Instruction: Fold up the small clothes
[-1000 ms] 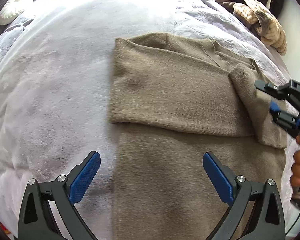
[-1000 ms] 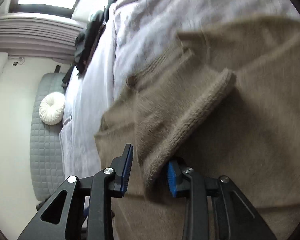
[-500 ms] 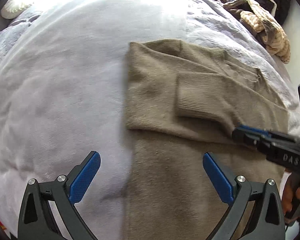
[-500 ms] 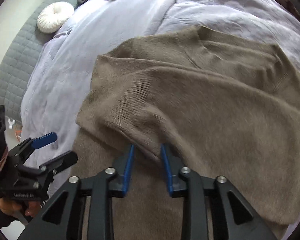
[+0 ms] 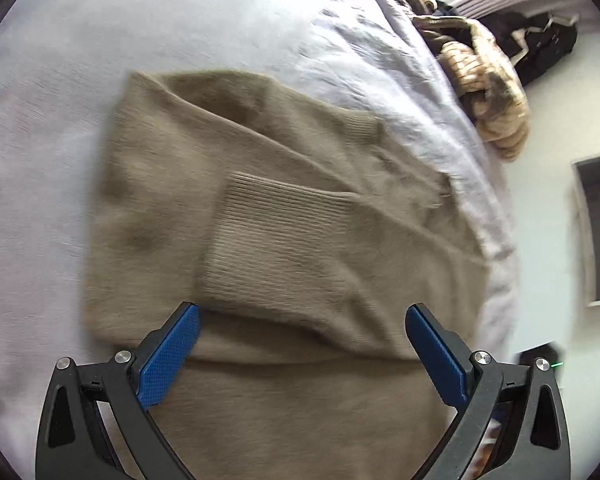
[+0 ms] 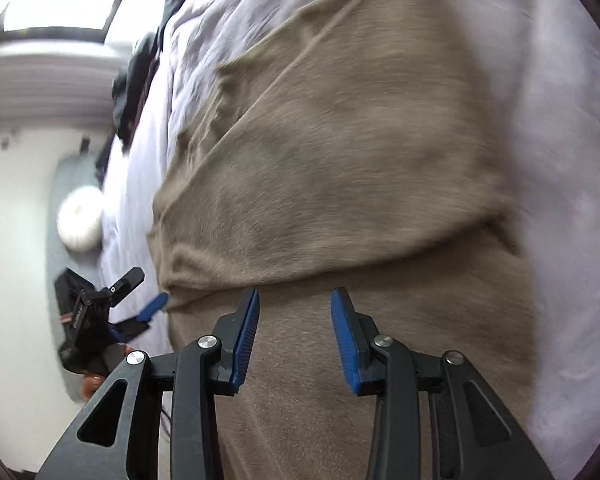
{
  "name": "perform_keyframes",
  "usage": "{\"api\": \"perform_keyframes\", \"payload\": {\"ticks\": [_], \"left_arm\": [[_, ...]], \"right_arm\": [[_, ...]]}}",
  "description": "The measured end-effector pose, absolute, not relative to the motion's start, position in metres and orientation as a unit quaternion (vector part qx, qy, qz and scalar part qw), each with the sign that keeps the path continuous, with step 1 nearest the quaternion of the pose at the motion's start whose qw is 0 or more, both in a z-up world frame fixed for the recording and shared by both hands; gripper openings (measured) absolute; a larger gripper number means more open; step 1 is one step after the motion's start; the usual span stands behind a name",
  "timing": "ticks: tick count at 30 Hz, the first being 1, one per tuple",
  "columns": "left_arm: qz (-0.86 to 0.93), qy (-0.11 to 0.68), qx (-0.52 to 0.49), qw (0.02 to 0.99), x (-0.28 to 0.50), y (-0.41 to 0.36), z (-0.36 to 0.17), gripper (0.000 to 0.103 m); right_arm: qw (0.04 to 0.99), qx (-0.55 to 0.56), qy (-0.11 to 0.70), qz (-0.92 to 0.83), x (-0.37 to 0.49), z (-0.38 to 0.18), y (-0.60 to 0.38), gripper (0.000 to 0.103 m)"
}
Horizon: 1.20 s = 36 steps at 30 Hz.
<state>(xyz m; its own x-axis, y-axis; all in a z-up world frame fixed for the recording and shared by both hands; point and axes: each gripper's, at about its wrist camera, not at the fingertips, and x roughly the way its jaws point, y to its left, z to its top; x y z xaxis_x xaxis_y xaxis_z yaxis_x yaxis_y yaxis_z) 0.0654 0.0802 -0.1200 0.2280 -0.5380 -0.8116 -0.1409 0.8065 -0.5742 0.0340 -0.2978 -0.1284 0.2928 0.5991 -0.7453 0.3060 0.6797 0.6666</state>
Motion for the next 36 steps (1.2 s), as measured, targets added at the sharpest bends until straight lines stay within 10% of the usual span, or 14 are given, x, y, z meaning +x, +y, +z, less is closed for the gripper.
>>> {"api": "perform_keyframes", "payload": {"ticks": [6, 9, 11, 12, 16, 18, 31, 33, 36], "left_arm": [[-0.105, 0.592, -0.349, 0.718, 0.076, 0.087, -0.134, 0.101], [-0.080, 0.570, -0.360, 0.734, 0.080, 0.099, -0.130, 0.066], [-0.096, 0.583, -0.352, 0.725, 0.082, 0.098, -0.135, 0.016], [-0.105, 0.589, -0.347, 0.723, 0.082, 0.096, -0.138, 0.014], [-0.124, 0.582, -0.293, 0.748, 0.073, 0.089, -0.128, 0.014], [-0.127, 0.577, -0.284, 0.755, 0.070, 0.089, -0.122, 0.014], [-0.081, 0.608, -0.203, 0.763, 0.062, 0.085, -0.130, 0.023], [-0.069, 0.604, -0.203, 0.768, 0.059, 0.092, -0.124, 0.033], [-0.029, 0.586, -0.168, 0.792, 0.055, 0.104, -0.108, 0.078]], "right_arm": [[0.694, 0.426, 0.572, 0.095, 0.023, -0.140, -0.311, 0.041], [0.694, 0.449, 0.558, 0.080, 0.018, -0.140, -0.332, 0.041], [0.693, 0.475, 0.539, 0.061, 0.011, -0.143, -0.349, 0.041], [0.690, 0.490, 0.530, 0.052, 0.009, -0.144, -0.354, 0.041], [0.664, 0.569, 0.485, 0.022, 0.004, -0.161, -0.373, 0.036], [0.662, 0.575, 0.480, 0.016, 0.008, -0.162, -0.377, 0.007], [0.721, 0.436, 0.538, 0.031, 0.017, -0.140, -0.393, 0.007], [0.703, 0.459, 0.542, 0.033, 0.007, -0.148, -0.397, 0.008], [0.705, 0.452, 0.545, 0.036, -0.008, -0.142, -0.402, 0.022]]}}
